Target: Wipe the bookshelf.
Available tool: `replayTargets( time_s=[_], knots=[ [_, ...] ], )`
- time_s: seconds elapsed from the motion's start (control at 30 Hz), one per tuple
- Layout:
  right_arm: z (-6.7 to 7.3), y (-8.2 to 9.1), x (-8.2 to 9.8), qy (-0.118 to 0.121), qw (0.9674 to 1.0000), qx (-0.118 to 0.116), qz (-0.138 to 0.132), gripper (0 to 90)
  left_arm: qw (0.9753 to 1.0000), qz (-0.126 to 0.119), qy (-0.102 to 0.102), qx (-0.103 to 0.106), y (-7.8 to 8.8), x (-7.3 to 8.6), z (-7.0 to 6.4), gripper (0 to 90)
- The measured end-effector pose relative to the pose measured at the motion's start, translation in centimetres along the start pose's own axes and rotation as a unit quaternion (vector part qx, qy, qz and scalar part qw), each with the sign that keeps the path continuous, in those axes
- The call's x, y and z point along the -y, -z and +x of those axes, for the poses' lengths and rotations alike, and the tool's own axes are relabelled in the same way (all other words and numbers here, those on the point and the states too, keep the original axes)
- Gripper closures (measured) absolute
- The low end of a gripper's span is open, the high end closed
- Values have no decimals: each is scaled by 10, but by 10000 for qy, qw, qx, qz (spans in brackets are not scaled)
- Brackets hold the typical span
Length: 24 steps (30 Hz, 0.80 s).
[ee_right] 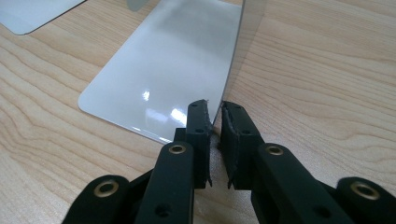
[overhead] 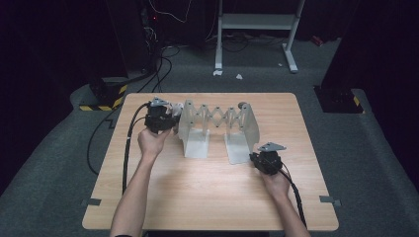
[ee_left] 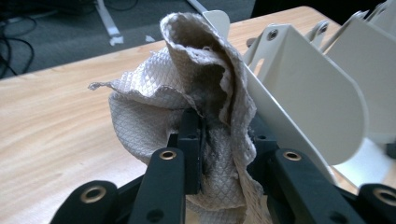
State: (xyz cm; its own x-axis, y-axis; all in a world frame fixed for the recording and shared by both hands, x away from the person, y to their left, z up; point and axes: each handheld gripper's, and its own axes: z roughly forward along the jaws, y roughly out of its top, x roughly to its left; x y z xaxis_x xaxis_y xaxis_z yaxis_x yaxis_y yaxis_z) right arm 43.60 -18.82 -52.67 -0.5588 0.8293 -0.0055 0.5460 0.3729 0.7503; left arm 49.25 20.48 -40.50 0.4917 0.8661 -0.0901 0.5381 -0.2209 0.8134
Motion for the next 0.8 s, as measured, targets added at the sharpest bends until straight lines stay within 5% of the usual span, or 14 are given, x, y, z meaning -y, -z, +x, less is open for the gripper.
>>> replayTargets(
  time_s=[0.17, 0.43, 0.7, 0.8],
  knots=[
    [0, 0, 0, 2, 10000, 9, -2, 816, 9995, 78, -257, -135, -6, -3, -2, 731],
    [0, 0, 0, -2, 10000, 11, 2, 816, 9998, -159, -24, 94, 1, -6, 4, 733],
    [1, 0, 0, -4, 10000, 15, 4, 816, 9996, -230, -159, -2, 2, -21, 2, 732],
    [1, 0, 0, 4, 10000, 23, 4, 816, 9996, -275, 57, 96, -2, -22, 7, 732]
  ],
)
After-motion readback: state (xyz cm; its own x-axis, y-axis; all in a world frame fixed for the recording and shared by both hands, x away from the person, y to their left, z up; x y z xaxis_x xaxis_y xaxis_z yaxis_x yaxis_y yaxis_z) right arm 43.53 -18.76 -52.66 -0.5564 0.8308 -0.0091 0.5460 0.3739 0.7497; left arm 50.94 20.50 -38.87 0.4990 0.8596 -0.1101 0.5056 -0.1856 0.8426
